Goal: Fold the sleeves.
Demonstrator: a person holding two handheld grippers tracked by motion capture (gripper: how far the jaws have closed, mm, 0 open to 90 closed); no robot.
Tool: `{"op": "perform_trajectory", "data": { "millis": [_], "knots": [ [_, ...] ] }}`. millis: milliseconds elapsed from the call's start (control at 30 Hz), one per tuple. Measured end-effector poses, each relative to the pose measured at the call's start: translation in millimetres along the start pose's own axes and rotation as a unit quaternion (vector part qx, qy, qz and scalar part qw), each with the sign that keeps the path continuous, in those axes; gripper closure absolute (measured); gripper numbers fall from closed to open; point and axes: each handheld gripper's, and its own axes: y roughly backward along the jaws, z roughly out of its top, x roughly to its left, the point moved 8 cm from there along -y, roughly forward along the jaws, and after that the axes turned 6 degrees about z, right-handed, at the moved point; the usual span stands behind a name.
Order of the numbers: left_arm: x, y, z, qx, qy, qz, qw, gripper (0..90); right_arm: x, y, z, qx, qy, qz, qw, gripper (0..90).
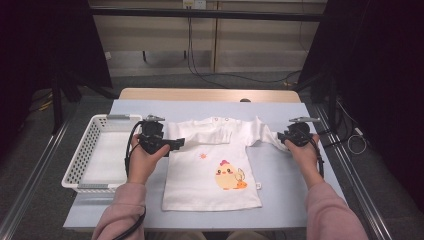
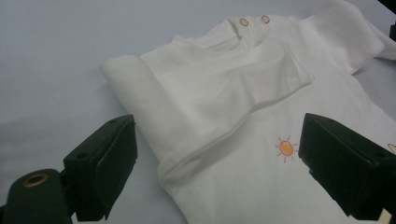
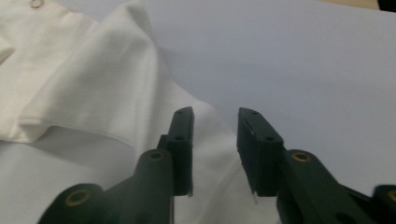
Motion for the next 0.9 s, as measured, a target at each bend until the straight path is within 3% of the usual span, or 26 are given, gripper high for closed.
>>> {"op": "perform_trajectory", "data": {
  "millis": [200,267,333,367,433,600,900],
  "knots": [
    [0.6,-0.5,0.3,-0.001,-0.003,0.0,1.0,11.9,-14.2,-9.1,-14.0,0.032,-0.016,-0.019,0.9992,52.5],
    [1.2,0.0,0.4,-0.001,0.001,0.002,1.0,11.9,-12.8,-10.3,-15.9,0.022,-0.038,-0.004,0.999,60.5],
    [1.4,0.6,1.0,-0.004,0.005,0.003,1.0,11.9,-12.7,-10.8,-14.7,0.016,-0.029,0.005,0.9994,82.9],
    [1.7,1.1,1.0,-0.005,0.003,0.002,1.0,11.9,-14.3,-11.4,-13.6,0.01,-0.026,0.01,0.9995,85.0],
    [1.4,1.7,0.6,-0.004,0.005,0.001,1.0,11.9,-11.8,-10.3,-14.5,0.018,-0.045,0.016,0.9987,86.5],
    [2.6,2.5,0.6,-0.005,0.005,0.002,1.0,11.9,-9.5,-5.9,-12.5,0.016,-0.064,0.02,0.9976,87.0],
    [5.0,5.6,2.5,-0.01,0.002,0.008,0.9999,11.9,-3.6,24.2,24.9,-0.023,-0.035,0.022,0.9989,87.1]
  ]
}}
